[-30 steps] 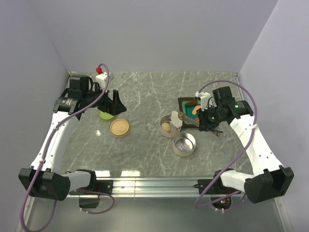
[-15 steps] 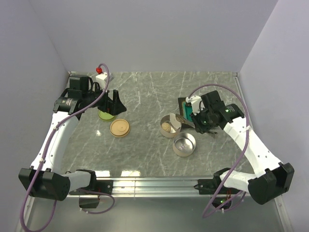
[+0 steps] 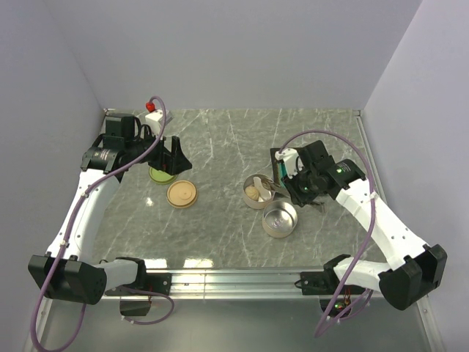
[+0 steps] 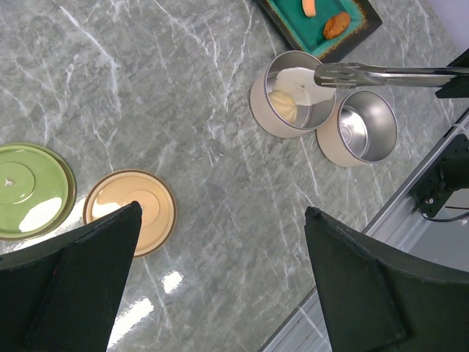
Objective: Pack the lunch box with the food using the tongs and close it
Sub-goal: Place the food into the lunch box
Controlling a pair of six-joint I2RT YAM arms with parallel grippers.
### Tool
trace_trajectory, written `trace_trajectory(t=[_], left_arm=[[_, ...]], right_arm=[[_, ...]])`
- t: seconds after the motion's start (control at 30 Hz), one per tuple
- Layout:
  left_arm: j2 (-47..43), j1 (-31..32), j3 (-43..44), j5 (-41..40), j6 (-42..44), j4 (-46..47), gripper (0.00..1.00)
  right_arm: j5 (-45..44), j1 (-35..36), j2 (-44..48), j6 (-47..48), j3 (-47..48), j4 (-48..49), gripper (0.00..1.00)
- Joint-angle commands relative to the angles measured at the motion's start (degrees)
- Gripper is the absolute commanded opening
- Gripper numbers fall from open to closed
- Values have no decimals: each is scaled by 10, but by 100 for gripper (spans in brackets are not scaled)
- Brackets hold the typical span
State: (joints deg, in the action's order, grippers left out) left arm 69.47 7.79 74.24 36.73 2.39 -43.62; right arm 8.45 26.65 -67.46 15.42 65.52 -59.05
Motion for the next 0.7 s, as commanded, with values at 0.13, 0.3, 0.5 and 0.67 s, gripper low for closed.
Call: trace_trajectory(t=[0.13,0.3,0.5,0.67], left_arm=[[-11,-2,-4,1,12,14,99],[-8,-2,-1,-1,12,12,100],[-7,-2,0,4,9,13,99],[-7,-2,4,2,8,12,99]], right_arm=[[52,9,12,-4,11,10,38],[89,9,11,0,17,5,44],[93,11,9,-3,17,16,43],[99,11,1,-2,12,21,39]])
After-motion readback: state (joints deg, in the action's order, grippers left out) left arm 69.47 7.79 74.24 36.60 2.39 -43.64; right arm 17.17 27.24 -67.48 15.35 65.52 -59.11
